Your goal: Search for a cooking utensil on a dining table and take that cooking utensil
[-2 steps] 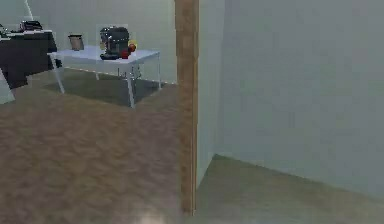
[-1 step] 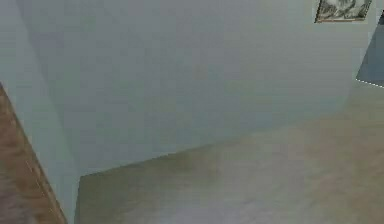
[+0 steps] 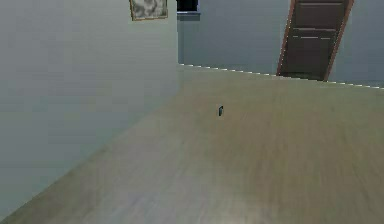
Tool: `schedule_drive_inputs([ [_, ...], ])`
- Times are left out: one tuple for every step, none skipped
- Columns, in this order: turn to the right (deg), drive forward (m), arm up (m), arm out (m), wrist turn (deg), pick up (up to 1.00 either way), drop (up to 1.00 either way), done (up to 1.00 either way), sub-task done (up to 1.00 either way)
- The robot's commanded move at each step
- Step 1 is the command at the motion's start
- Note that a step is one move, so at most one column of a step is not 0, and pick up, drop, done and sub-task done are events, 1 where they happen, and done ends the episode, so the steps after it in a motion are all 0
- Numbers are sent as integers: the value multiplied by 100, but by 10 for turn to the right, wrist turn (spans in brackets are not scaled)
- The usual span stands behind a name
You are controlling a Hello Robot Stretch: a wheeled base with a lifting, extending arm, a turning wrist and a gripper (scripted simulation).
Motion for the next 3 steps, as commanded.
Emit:
schedule_drive_inputs([
  [240,0,0,0,0,0,0,0,0],
  [0,10,0,0,0,0,0,0,0],
  [-450,0,0,0,0,0,0,0,0],
])
